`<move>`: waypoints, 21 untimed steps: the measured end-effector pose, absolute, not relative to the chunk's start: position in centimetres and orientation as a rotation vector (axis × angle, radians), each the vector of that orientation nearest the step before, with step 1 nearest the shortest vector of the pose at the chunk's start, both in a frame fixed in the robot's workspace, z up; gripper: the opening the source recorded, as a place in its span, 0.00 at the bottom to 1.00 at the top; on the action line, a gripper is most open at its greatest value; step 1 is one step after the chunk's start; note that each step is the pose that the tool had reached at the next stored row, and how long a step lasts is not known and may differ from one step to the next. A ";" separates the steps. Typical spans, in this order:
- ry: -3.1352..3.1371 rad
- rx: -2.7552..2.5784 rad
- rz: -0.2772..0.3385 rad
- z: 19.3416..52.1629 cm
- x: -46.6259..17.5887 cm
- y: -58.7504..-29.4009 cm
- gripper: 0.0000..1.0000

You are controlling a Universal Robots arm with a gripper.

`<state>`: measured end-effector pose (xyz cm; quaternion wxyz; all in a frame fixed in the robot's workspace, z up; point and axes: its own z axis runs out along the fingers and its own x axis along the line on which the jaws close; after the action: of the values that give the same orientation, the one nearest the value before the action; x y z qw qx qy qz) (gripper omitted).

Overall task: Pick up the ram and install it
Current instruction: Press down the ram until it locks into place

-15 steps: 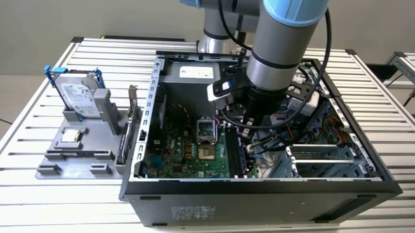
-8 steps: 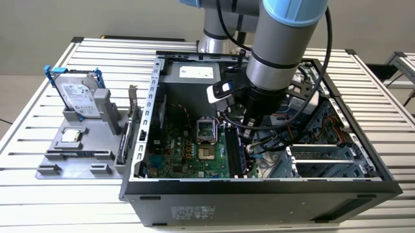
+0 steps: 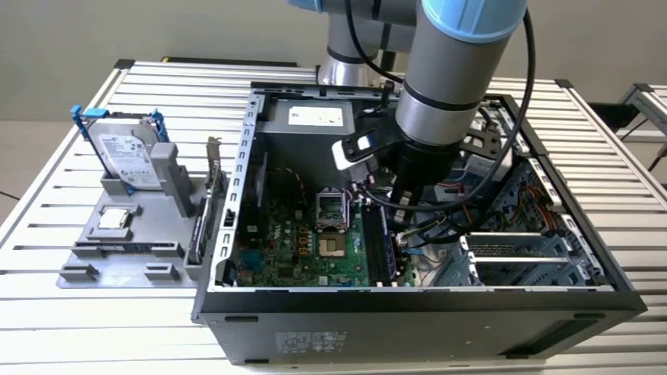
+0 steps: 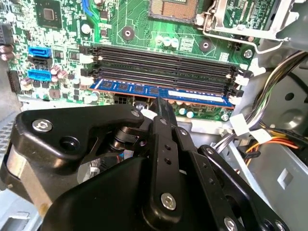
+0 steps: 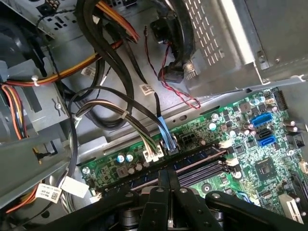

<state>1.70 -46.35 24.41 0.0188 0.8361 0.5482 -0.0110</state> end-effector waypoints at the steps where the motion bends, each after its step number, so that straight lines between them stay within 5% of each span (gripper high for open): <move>1: 1.712 2.589 -0.034 24.4 1.7 -46.4 0.00; 21: 1.914 2.445 -0.036 24.4 1.6 -46.3 0.00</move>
<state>1.61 -46.35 24.41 0.0181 0.7872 0.6163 -0.0117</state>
